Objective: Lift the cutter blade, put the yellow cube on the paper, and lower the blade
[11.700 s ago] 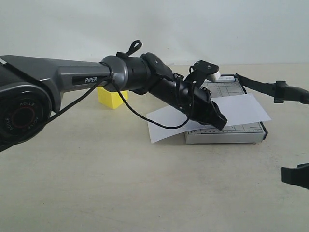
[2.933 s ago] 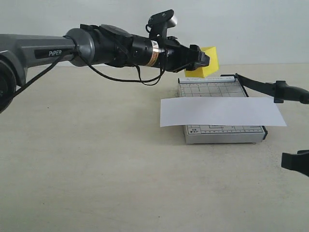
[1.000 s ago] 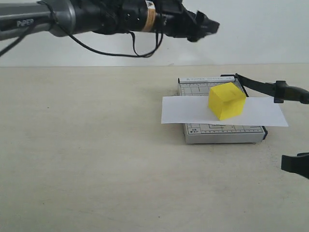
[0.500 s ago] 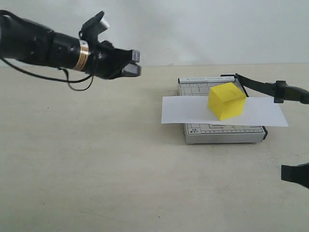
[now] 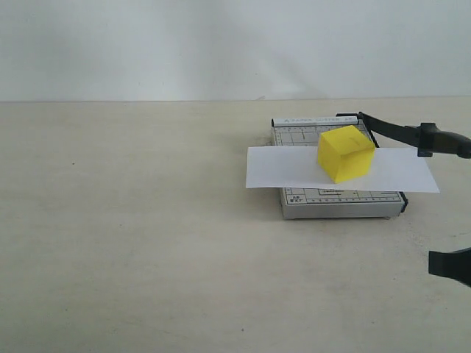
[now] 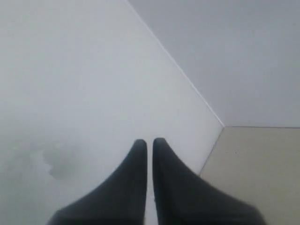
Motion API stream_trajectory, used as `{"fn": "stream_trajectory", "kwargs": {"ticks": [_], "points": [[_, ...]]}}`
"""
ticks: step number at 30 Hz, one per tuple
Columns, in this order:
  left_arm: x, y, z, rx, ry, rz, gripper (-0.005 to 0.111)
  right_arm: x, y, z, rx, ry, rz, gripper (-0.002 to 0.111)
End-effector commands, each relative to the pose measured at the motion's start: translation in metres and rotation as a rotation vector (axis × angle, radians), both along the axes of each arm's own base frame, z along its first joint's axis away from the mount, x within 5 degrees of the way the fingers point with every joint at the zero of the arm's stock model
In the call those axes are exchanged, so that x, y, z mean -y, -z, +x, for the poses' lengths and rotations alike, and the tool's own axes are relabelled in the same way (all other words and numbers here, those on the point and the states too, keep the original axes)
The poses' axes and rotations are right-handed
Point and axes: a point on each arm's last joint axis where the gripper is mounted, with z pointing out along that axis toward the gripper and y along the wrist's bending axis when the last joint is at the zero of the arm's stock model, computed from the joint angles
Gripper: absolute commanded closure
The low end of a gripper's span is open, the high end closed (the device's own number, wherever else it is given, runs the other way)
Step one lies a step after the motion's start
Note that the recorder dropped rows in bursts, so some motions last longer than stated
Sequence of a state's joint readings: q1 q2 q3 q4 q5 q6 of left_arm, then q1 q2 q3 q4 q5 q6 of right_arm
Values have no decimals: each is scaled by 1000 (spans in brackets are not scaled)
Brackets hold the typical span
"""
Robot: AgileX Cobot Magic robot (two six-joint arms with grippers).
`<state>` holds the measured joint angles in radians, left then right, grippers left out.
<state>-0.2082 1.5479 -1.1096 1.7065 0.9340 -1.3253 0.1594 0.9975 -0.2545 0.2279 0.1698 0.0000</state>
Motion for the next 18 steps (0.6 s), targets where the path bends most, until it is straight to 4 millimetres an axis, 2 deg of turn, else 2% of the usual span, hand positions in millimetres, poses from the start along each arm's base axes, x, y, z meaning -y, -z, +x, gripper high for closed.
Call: {"fn": "stream_trajectory", "kwargs": {"ticks": [1, 4, 5, 6, 7, 9, 10, 12, 14, 15, 18], "points": [[-31, -35, -31, 178, 35, -379, 102, 0, 0, 0, 3, 1, 0, 108], [-55, -51, -48, 395, 70, -640, 102, 0, 1, 0, 4, -5, -5, 108], [-76, -53, -57, 514, 34, -780, 102, 0, 1, 0, 4, -5, -5, 108], [-84, -52, -60, 559, 1, -844, 102, 0, 1, 0, 2, -5, -5, 108], [-103, -43, -68, 667, -122, -1016, 102, 0, 1, 0, 2, -4, -4, 108], [-118, -26, -79, 764, -286, -1255, 102, 0, 1, 0, -1, 0, 0, 108], [-119, -24, -82, 761, -305, -1279, 102, 0, 1, 0, -1, 0, 0, 108], [-117, -23, -96, 655, -293, -1192, 102, 0, 1, 0, -1, 0, 0, 108], [-113, -41, -121, 292, -140, -636, 102, 0, 1, 0, -4, -5, -5, 108], [-109, -46, -129, 199, -105, -449, 102, 0, 1, -1, -6, -6, -5, 108], [-92, -43, -143, 70, 5, -158, 102, 0, 1, 0, -5, 0, 0, 108]]}}
